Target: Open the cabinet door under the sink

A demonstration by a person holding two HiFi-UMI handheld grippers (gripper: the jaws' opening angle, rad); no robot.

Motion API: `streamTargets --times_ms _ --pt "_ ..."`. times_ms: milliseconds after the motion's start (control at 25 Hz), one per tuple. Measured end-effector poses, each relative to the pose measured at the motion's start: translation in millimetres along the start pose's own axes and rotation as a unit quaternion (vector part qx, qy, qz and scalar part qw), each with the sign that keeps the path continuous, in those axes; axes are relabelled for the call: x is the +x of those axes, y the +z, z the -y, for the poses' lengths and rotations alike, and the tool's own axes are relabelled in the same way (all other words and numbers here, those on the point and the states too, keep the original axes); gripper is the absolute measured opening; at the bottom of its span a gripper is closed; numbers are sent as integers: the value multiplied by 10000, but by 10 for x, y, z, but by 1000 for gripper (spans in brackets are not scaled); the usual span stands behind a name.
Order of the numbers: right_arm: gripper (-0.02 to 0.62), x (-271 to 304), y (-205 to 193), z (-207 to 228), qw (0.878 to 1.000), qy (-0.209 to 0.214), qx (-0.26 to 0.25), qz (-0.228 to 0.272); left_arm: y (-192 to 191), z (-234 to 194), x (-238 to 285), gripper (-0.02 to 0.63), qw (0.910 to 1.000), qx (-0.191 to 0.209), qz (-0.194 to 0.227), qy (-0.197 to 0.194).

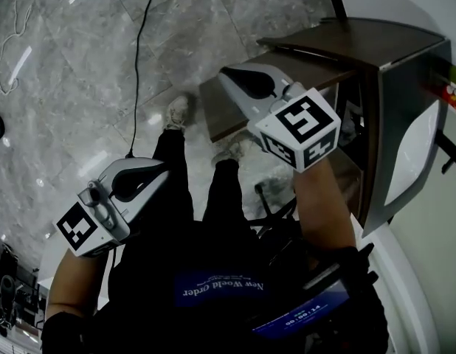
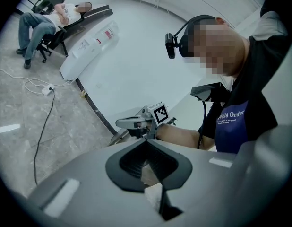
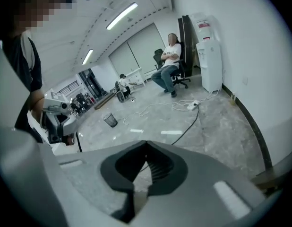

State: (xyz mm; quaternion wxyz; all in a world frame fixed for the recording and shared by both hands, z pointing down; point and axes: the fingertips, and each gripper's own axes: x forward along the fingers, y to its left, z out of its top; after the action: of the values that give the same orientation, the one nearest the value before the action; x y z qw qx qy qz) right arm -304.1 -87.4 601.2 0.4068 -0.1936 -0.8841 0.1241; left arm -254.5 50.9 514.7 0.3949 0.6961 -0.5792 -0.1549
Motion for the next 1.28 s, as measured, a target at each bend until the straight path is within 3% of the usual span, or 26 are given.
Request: streamTargets --times_ms 200,440,1000,1280 --pt "3 -305 210 14 9970 79 292 706 109 114 136 2 9999 114 -57 -115" --pt "2 -863 -9 49 9925 -87 566 1078 156 435 487 2 9981 328 -297 -425" --pt "3 -2172 -1111 83 9741 -755 1300 1689 -270 1446 1461 3 9841 739 -1091 -1191" --pt "3 -2892 -1664 -18 9564 -1295 1687 2000 -409 2078 1863 3 9686 1062 -1442 -1726"
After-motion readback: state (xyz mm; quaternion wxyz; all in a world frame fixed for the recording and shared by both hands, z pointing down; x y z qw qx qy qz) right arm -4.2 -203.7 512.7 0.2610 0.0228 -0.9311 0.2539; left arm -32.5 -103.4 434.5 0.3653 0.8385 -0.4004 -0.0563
